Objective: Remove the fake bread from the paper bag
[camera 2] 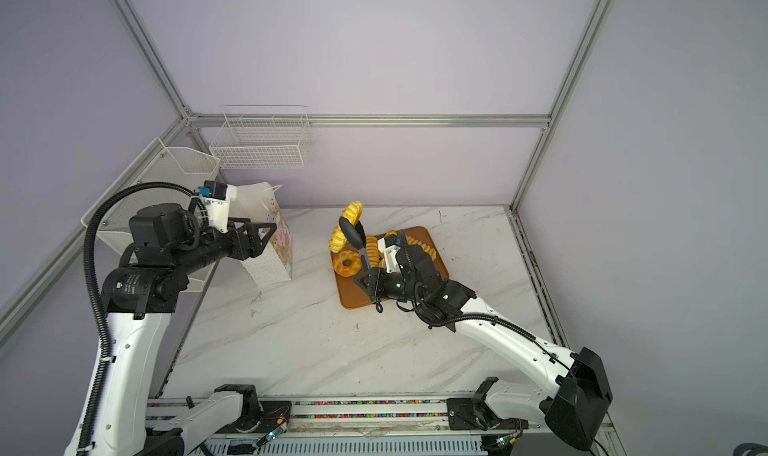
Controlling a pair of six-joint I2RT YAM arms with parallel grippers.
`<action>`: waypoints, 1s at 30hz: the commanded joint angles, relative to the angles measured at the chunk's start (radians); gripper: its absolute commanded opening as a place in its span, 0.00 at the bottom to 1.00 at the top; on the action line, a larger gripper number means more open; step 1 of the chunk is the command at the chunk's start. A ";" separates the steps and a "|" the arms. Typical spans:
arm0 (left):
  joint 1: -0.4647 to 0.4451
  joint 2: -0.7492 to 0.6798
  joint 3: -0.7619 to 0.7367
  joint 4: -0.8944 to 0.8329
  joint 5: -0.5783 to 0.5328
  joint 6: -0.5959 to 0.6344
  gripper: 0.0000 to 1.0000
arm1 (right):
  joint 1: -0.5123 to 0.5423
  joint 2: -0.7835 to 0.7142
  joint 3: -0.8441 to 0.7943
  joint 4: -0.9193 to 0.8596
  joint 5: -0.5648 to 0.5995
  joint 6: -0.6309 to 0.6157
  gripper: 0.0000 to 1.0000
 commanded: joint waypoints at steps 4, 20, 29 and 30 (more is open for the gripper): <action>-0.125 -0.031 -0.175 0.057 0.018 -0.037 0.76 | -0.006 -0.063 -0.190 0.112 -0.044 0.070 0.00; -0.226 -0.147 -0.429 0.199 -0.101 -0.096 0.66 | -0.006 0.032 -0.389 0.291 -0.041 0.155 0.00; -0.350 -0.133 -0.569 0.324 -0.132 -0.226 0.62 | -0.006 0.077 -0.385 0.317 -0.038 0.152 0.00; -0.357 -0.129 -0.572 0.331 -0.140 -0.227 0.62 | -0.006 0.075 -0.386 0.317 -0.037 0.153 0.00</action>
